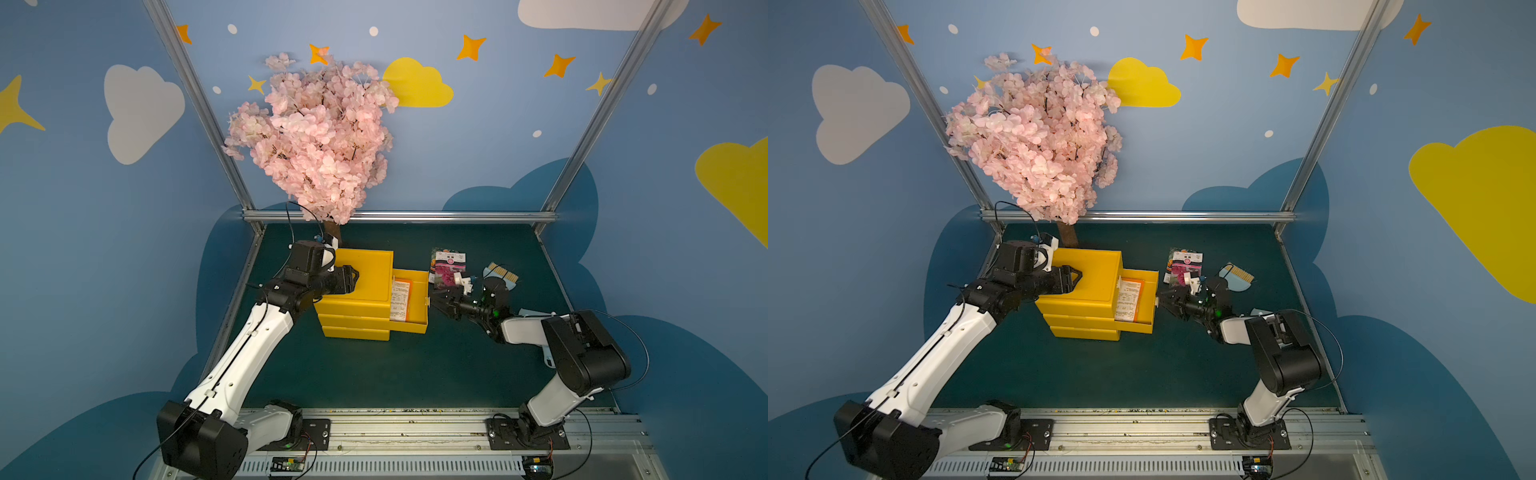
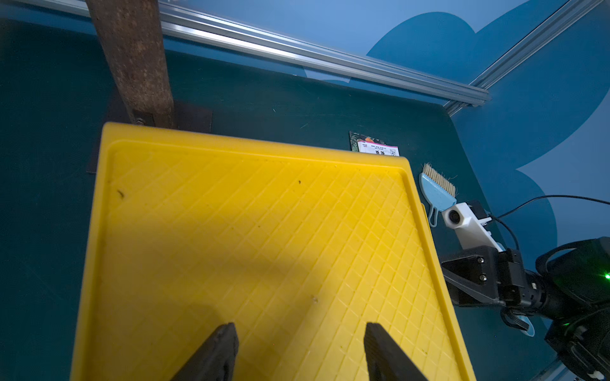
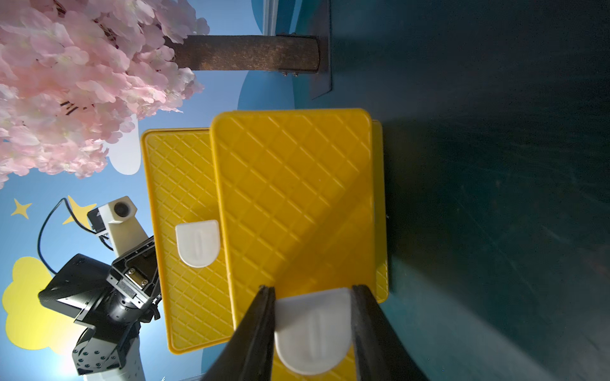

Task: Take the seed bags out of the drawer
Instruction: Open the drawer in the storage box, then pick up the seed packet from the drawer.

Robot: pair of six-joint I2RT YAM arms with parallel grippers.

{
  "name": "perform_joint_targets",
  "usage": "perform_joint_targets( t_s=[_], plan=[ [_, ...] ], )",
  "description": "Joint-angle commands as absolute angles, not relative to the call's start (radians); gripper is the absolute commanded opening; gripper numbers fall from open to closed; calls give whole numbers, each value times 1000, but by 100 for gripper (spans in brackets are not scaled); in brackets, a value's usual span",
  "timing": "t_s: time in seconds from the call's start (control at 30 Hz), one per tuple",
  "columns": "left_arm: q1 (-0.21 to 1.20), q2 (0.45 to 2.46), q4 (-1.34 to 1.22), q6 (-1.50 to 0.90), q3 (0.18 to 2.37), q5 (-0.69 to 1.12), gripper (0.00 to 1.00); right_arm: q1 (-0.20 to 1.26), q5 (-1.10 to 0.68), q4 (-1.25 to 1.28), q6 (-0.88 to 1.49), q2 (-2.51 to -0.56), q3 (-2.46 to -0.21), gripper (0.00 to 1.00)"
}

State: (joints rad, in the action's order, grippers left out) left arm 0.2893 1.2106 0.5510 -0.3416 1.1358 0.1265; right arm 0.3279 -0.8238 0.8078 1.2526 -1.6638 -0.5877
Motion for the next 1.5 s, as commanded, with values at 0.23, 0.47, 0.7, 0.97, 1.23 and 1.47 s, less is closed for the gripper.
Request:
perform_joint_targets(
  t_s=[0.23,0.47,0.7,0.97,1.23,1.47],
  plan=[
    [295,1262,747,-365,1072,130,67,302,-828,695,1181,-1631,-595,26],
    [295,1262,744,-363,1073,129,67,299,-739,346,1014,-1522,-645,35],
    [295,1261,732,-366,1071,130,67,343,-454,-217,713,-1308,-828,46],
    [295,1265,715,-365,1065,141,67,545,-288,-484,601,-1368,-1109,37],
    [296,1256,709,-362,1063,152,67,716,-163,-578,615,-1575,-1320,34],
    [296,1236,695,-365,1053,168,67,742,-88,-618,671,-1690,-1374,31]
  ],
)
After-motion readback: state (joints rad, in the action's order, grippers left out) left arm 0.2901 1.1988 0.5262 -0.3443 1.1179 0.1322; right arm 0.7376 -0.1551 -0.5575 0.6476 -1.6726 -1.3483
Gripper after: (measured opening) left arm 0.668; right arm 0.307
